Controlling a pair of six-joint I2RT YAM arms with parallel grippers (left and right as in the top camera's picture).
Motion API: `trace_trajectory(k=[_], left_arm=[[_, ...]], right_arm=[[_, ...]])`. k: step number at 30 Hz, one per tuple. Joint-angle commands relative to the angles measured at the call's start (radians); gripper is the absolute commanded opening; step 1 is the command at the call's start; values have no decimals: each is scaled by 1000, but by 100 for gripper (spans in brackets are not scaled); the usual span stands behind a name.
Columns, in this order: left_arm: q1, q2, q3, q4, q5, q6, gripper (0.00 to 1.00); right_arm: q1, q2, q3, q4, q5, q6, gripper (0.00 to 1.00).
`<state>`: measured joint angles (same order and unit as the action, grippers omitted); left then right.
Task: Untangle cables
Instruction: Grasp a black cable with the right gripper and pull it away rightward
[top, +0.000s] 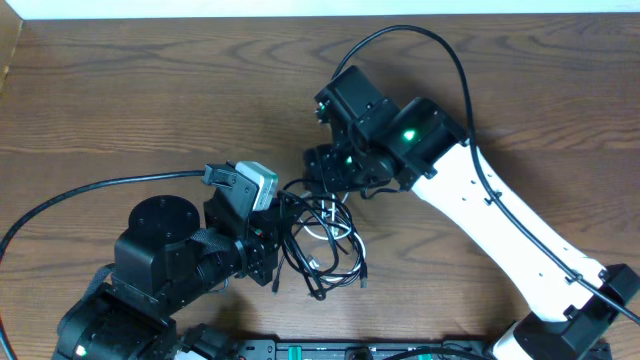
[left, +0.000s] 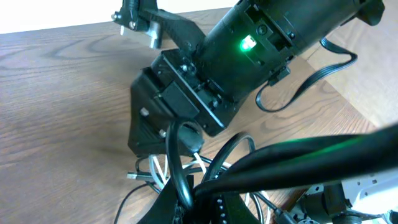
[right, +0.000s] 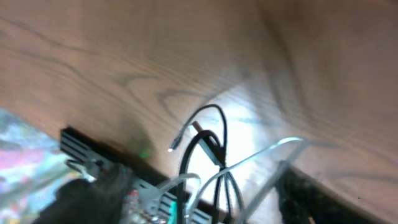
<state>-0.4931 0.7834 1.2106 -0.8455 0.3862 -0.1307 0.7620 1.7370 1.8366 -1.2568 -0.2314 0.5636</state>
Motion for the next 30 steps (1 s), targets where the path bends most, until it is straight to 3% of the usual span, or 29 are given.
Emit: trace_trajectory(k=[1, 2, 10, 15, 21, 30], left_arm=[[0, -6, 26, 8, -3, -1, 8], [0, -6, 26, 9, -3, -1, 8], [0, -6, 26, 8, -7, -1, 8], [0, -6, 26, 7, -6, -1, 8], [0, -6, 26, -36, -11, -1, 8], [0, -6, 25, -56, -72, -1, 8]], right_arm=[[10, 4, -1, -3, -11, 16, 10], [11, 4, 0, -3, -11, 16, 1], [4, 4, 0, -10, 33, 15, 1], [-63, 4, 0, -10, 386, 23, 1], [-228, 3, 0, -57, 786, 123, 1], [-554, 2, 0, -148, 794, 139, 1]])
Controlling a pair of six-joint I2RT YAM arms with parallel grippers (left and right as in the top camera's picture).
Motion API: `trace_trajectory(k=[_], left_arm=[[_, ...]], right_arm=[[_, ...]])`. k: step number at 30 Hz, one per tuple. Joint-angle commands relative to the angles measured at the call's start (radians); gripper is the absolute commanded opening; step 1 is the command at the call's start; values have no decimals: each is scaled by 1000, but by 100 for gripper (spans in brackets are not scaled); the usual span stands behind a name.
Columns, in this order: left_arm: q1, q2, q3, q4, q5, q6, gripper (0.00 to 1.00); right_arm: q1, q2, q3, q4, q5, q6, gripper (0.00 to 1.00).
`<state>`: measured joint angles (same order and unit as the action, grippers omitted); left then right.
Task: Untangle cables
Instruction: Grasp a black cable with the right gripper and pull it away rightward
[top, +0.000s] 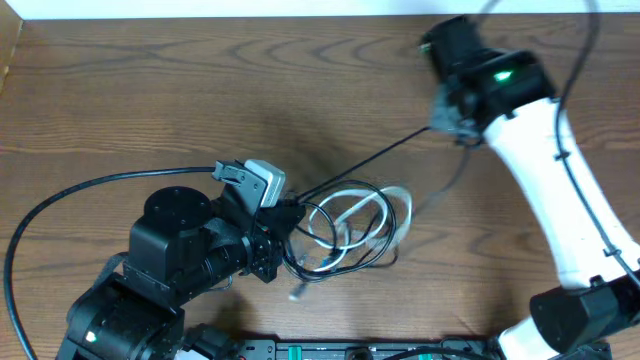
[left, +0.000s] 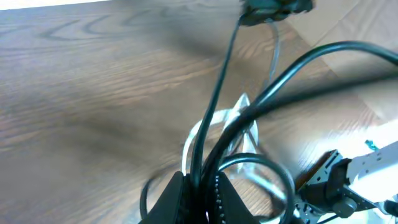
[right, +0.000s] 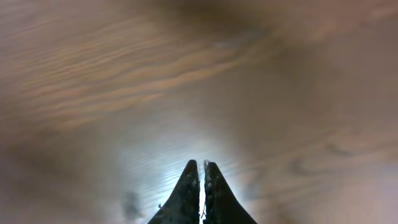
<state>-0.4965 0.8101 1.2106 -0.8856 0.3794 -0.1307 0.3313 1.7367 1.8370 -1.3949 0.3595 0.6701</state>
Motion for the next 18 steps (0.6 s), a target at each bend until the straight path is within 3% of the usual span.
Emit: trace_trajectory(k=[1, 5, 12, 18], left_arm=[[3, -33, 25, -21, -80, -1, 8], [3, -33, 25, -42, -131, -1, 8], [3, -15, 24, -31, -195, -1, 8], [3, 17, 24, -53, -245, -2, 8]], right_arm=[[-163, 2, 0, -21, 204, 32, 1], [-301, 2, 0, -50, 158, 27, 1], [-421, 3, 0, -23, -308, -272, 2], [-423, 3, 0, -15, -263, -283, 1]])
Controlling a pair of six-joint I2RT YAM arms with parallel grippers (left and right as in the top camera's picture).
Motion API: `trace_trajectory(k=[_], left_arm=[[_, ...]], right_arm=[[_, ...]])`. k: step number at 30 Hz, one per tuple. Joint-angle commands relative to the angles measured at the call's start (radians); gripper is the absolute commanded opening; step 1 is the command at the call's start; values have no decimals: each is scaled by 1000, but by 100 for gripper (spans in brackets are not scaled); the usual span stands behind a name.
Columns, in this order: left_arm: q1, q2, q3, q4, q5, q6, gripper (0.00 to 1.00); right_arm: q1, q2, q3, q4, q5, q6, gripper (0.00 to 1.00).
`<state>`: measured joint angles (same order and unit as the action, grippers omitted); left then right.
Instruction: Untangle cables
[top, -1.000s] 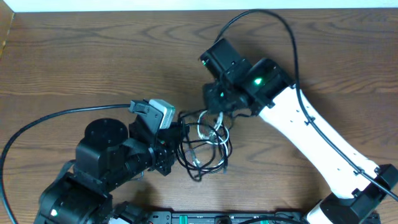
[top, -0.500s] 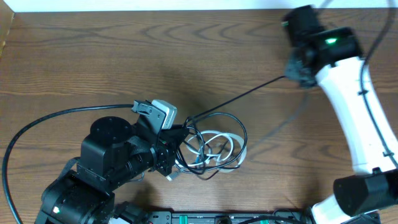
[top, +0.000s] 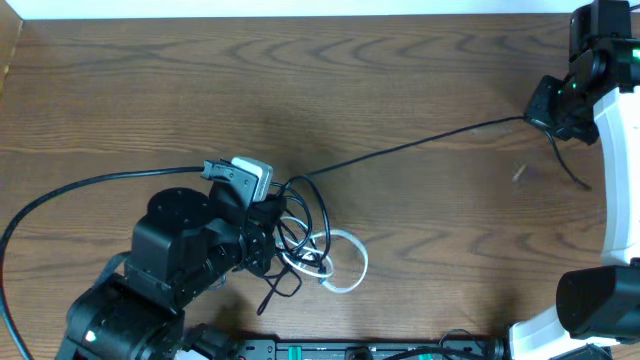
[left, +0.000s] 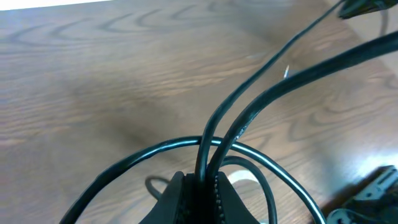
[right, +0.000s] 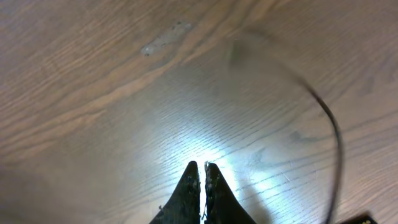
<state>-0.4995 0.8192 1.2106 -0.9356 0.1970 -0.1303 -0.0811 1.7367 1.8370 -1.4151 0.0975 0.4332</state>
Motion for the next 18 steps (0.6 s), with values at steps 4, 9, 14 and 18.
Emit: trace_trajectory(k=[4, 9, 14, 18], left_arm=[[6, 23, 24, 50, 27, -1, 8], [6, 54, 24, 340, 307, -2, 8], [6, 93, 24, 642, 587, -2, 8], [20, 129, 24, 586, 490, -2, 36]], right_arm=[[-1, 3, 0, 0, -264, -222, 91], [79, 3, 0, -53, -808, -638, 99], [206, 3, 0, -75, -643, -663, 99], [303, 3, 0, -98, -370, -526, 99]])
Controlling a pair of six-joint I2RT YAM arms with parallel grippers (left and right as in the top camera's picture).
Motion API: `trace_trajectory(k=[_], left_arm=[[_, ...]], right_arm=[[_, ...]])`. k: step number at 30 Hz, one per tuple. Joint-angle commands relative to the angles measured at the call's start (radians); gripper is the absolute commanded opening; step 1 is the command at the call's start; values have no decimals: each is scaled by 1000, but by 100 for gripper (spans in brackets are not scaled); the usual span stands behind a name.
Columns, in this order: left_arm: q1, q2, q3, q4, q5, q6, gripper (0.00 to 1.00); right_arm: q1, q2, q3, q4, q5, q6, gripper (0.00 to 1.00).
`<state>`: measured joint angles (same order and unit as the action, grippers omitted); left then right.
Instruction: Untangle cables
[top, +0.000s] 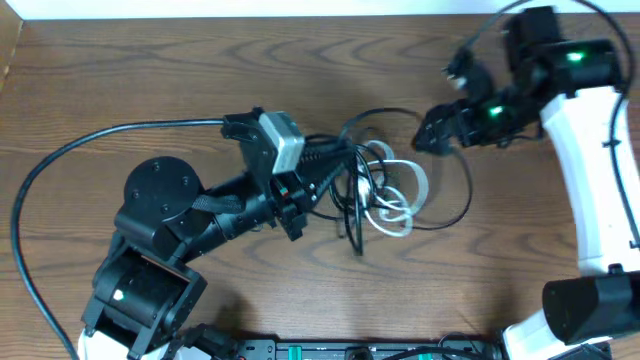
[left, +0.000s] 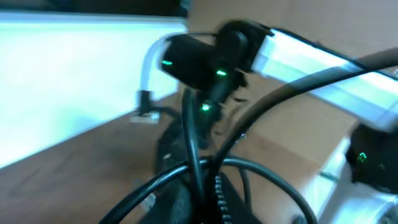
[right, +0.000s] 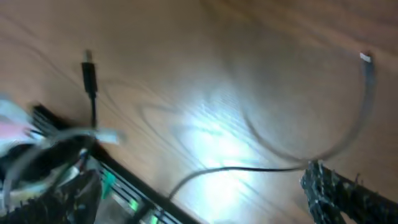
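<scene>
The tangle of black cables (top: 352, 190) and a looped white cable (top: 402, 196) lies mid-table. My left gripper (top: 305, 188) is shut on several black strands at the tangle's left side; the left wrist view shows them pinched between its fingers (left: 214, 190). Just right of the tangle, above its back edge, my right gripper (top: 430, 135) stands open. In the blurred right wrist view its right finger (right: 329, 190) touches a thin black cable (right: 249, 168), which crosses the gap between the spread jaws. A black plug (right: 89, 68) lies on the wood.
A black power strip (top: 300, 350) runs along the table's front edge. The left arm's own thick cable (top: 60, 190) arcs over the left side. A black loop (top: 455, 205) of the tangle spreads rightward under the white right arm (top: 585, 150).
My right gripper was shut on a taut black cable at the far right edge; now it is open beside the tangle. The left gripper and bundle sit farther back and right.
Both grippers were at the tangle, the right one open. Then the right was shut on a thin black cable at the back right, then at the far right edge with the cable stretched taut. Now it is open by the tangle again; the left stayed shut throughout.
</scene>
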<state>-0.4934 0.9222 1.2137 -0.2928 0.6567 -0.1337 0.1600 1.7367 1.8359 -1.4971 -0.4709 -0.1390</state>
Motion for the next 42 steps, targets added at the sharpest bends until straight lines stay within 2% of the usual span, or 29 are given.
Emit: trace_trajectory(k=[1, 3, 6, 7, 13, 16, 18, 23, 28, 33, 42], left_arm=[[23, 40, 21, -126, -43, 2, 43], [35, 67, 21, -236, -122, 2, 56], [53, 112, 21, -336, -134, 2, 76], [53, 125, 21, -359, -135, 2, 79], [53, 155, 21, -459, -134, 3, 81], [53, 151, 21, -517, -134, 6, 81], [53, 147, 21, -594, -134, 6, 80], [53, 134, 21, -690, -135, 6, 80], [53, 93, 21, -690, -211, 14, 80], [53, 35, 21, -707, -232, 40, 80], [53, -42, 21, -780, -232, 82, 81]], right_arm=[[86, 3, 1, -27, 245, 72, 99], [123, 2, 1, -45, 278, 84, 99], [174, 2, 1, -51, 282, 101, 99], [189, 2, 1, -48, 287, 102, 99], [230, 2, 1, -56, 579, 301, 99], [240, 2, 1, -80, 517, 278, 99], [255, 2, 1, -131, 369, 197, 99], [340, -7, -36, -201, 224, 226, 99], [470, -10, -164, -174, 280, 251, 99], [581, -16, -331, -41, 436, 307, 99], [768, -31, -525, 88, 435, 204, 99]])
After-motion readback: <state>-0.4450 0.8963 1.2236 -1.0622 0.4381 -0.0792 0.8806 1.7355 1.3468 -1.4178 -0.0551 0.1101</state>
